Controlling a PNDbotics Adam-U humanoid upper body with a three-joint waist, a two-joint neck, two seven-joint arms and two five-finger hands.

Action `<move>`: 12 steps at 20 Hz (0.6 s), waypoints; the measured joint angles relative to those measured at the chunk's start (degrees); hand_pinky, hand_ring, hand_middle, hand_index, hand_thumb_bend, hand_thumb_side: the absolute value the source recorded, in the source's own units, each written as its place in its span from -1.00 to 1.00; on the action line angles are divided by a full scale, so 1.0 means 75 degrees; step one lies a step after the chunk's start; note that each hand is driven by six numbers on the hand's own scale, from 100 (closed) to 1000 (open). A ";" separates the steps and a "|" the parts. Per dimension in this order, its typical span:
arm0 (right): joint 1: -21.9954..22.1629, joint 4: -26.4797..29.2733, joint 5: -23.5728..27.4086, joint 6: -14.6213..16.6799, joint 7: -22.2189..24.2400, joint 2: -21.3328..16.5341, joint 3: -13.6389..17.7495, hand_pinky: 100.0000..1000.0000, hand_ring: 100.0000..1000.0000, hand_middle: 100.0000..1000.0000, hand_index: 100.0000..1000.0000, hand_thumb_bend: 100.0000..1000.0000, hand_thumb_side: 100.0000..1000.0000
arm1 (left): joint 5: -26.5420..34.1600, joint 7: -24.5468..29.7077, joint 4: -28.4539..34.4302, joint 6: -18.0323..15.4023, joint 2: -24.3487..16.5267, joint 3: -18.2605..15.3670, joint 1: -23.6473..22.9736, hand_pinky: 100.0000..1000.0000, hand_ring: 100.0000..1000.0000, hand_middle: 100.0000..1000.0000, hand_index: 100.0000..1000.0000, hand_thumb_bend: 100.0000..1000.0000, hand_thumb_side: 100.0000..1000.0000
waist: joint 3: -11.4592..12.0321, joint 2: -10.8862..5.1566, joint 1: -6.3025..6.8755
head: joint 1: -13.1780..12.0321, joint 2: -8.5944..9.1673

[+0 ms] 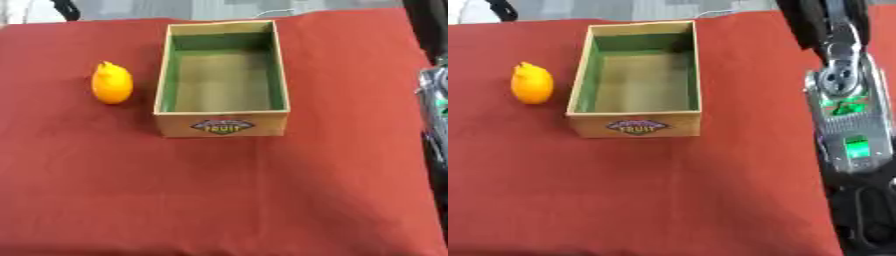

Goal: Pick up objects on the table and place them in the box.

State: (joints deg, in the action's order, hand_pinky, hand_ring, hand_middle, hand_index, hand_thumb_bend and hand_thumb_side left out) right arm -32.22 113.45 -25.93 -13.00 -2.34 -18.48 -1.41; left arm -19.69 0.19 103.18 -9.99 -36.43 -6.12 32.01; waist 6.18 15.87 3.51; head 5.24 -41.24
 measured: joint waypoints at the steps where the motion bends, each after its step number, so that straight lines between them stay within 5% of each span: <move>1: 0.0000 0.0000 -0.0005 0.0005 0.0010 0.0000 -0.0011 0.58 0.65 0.21 0.69 -0.88 1.00 | -0.0094 0.0144 -0.0281 -0.0081 -0.0231 0.0163 0.0139 0.12 0.11 0.28 0.87 -0.97 0.61 | -0.0020 0.0000 0.0002 | 0.0001 0.0000; 3: 0.0001 0.0000 -0.0017 -0.0002 0.0031 0.0000 -0.0014 0.58 0.65 0.21 0.69 -0.88 1.00 | -0.0241 0.0477 -0.0850 -0.0270 -0.0650 0.0499 0.0439 0.14 0.14 0.31 0.88 -0.95 0.64 | -0.0046 -0.0001 0.0017 | 0.0001 0.0000; 7: 0.0001 0.0000 -0.0022 0.0002 0.0078 -0.0006 -0.0054 0.59 0.65 0.21 0.69 -0.86 1.00 | -0.0643 0.1313 -0.1874 -0.0678 -0.1147 0.1092 0.1124 0.24 0.25 0.40 0.90 -0.40 0.47 | -0.0079 -0.0005 0.0041 | 0.0001 0.0000; 12: 0.0001 0.0000 -0.0022 -0.0014 0.0112 -0.0010 -0.0064 0.58 0.64 0.21 0.69 -0.85 1.00 | -0.1350 0.2445 -0.2949 -0.1138 -0.1176 0.1612 0.1960 0.31 0.36 0.47 0.92 0.11 0.68 | -0.0125 -0.0024 0.0032 | -0.0053 -0.0063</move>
State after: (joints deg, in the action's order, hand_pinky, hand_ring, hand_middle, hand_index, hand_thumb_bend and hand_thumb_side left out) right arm -32.21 113.45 -26.10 -13.11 -1.50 -18.56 -1.89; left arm -29.82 18.52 81.06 -18.53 -45.25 5.97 46.71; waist 5.24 15.69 3.75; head 4.84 -41.71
